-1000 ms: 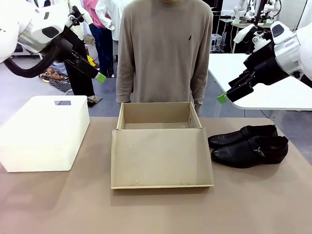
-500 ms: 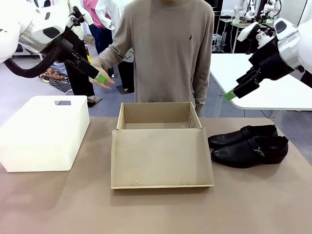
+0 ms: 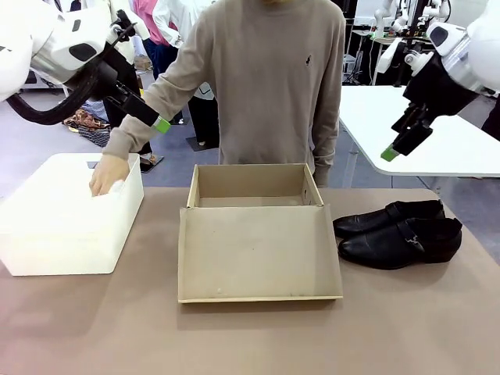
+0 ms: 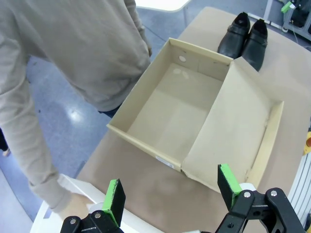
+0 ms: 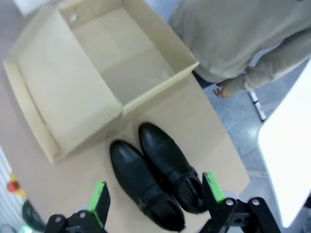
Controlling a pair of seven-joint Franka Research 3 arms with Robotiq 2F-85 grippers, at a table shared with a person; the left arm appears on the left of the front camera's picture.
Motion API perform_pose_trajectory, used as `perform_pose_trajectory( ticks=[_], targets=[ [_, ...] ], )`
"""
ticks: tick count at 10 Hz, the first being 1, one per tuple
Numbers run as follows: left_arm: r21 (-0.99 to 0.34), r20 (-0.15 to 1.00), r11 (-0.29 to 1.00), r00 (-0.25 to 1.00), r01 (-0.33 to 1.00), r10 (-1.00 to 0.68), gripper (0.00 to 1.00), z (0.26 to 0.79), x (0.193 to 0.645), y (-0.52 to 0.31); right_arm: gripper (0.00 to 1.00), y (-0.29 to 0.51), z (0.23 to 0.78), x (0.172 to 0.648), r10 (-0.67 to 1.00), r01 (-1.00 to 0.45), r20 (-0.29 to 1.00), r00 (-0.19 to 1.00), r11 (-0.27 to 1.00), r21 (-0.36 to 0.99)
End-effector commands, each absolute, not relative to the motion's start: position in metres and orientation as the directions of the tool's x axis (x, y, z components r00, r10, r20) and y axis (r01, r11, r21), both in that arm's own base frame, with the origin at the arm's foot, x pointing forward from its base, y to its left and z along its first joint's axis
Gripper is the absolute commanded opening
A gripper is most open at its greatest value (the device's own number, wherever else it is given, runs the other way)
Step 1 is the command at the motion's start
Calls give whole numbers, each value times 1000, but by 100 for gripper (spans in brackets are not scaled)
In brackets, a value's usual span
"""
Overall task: Pack the shoes into the box.
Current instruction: Place one shoe of the Shoes into the Shoes Box.
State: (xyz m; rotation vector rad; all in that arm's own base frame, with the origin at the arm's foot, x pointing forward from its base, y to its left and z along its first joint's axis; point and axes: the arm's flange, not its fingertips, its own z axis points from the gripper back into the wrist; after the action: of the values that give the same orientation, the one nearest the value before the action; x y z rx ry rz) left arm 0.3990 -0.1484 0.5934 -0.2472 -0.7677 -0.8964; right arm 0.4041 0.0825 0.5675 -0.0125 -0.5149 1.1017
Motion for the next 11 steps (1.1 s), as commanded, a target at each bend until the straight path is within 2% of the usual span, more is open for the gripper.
perform_pose_trajectory(
  ticks=[1, 4, 6, 7, 8, 11],
  targets=[
    [104, 703, 609, 375, 786, -605, 100, 592, 401, -146, 100, 70, 579, 428, 940, -891, 252, 231, 308, -334],
    [104, 703, 609, 375, 786, -605, 100, 592, 401, -146, 100, 54, 581, 453, 972, -919, 149, 182, 222, -327],
    [104, 703, 609, 375, 786, -605, 100, 592, 401, -146, 100, 53, 579, 463, 969, -912, 104, 222, 244, -329],
    [104, 703, 609, 375, 786, -605, 100, 592, 401, -146, 100, 57, 575, 464, 950, -868, 93, 297, 310, -387],
    [104, 703, 609, 375, 786, -605, 100, 592, 401, -146, 100, 51, 573, 458, 966, -914, 151, 211, 249, -319],
    [104, 703, 609, 375, 786, -605, 100, 592, 401, -146, 100, 51, 573, 458, 966, -914, 151, 211, 249, -319]
  ],
)
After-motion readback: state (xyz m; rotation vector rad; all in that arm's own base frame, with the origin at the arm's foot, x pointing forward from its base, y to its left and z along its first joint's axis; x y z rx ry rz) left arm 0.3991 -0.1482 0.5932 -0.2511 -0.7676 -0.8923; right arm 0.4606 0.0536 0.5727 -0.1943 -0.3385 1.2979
